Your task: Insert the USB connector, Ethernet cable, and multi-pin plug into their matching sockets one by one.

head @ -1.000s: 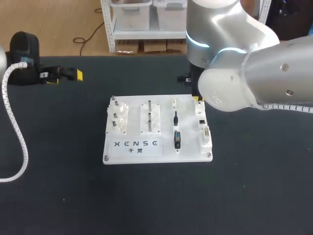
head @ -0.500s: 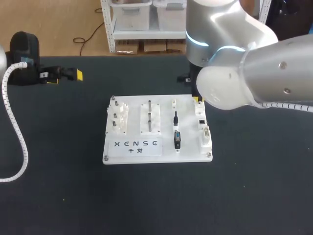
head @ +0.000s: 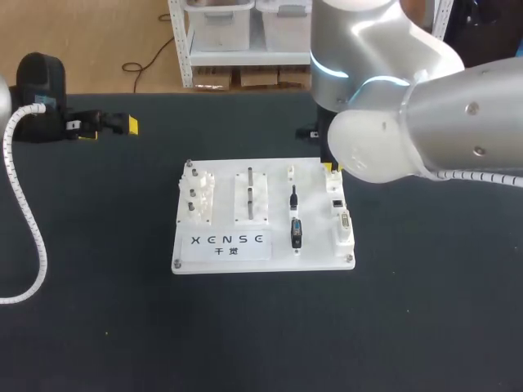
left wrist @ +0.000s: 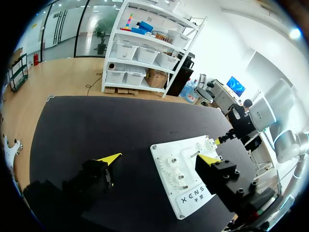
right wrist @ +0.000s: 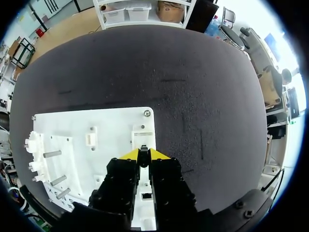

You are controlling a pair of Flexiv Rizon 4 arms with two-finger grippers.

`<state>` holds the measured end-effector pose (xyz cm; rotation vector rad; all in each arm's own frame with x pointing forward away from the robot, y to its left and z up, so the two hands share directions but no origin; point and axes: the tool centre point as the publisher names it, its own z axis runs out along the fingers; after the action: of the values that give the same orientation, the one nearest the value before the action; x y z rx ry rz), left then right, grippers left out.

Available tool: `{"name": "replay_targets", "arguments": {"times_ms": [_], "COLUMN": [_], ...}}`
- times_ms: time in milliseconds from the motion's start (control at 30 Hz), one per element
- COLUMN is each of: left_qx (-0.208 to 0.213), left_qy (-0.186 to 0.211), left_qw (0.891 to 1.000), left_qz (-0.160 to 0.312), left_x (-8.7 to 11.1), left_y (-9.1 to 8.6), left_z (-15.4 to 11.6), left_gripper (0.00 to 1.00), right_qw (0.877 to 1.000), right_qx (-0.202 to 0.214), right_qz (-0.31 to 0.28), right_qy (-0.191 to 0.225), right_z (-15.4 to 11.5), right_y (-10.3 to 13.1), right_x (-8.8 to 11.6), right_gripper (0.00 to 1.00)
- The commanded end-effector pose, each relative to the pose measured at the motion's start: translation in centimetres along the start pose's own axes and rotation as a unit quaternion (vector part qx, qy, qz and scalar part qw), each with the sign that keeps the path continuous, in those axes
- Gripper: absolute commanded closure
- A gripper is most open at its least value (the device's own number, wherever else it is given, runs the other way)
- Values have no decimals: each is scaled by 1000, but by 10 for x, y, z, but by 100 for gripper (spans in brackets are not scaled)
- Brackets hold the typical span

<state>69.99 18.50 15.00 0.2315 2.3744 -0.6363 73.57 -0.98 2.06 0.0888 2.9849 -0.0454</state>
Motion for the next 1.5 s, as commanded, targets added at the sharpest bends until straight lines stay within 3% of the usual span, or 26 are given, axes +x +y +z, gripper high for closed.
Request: {"name": "replay_targets", "arguments": {"times_ms": [33, 467, 833, 867, 900, 933, 967, 1233, 1500], "left_qx": [0, 0, 0, 0, 0, 0, 0, 0, 0], "left_qy": [0, 0, 0, 0, 0, 0, 0, 0, 0], "left_qw": [1000, 1000, 1000, 1000, 1000, 1000, 1000, 1000, 1000], "left_qz": [0, 0, 0, 0, 0, 0, 0, 0, 0], "left_x": [0, 0, 0, 0, 0, 0, 0, 0, 0], "left_y": [0, 0, 0, 0, 0, 0, 0, 0, 0], "left_z": [0, 0, 0, 0, 0, 0, 0, 0, 0], "left_gripper": [0, 0, 0, 0, 0, 0, 0, 0, 0], "right_qw": [1000, 999, 998, 998, 998, 999, 999, 999, 999], "right_qx": [1, -1, -6, -5, -4, -1, -2, -15, -35], "right_qz": [3, 29, 29, 30, 33, 33, 33, 36, 11], "right_qy": [2, 27, 47, 48, 48, 44, 43, 9, -1], "right_z": [2, 15, 24, 24, 23, 20, 18, -16, -40], "right_y": [-1, -5, -4, -4, -4, -4, -3, 5, 36], "right_x": [1, -7, 1, 1, 2, 2, 2, -2, 20], "right_gripper": [100, 100, 100, 91, 58, 39, 0, 0, 0]}}
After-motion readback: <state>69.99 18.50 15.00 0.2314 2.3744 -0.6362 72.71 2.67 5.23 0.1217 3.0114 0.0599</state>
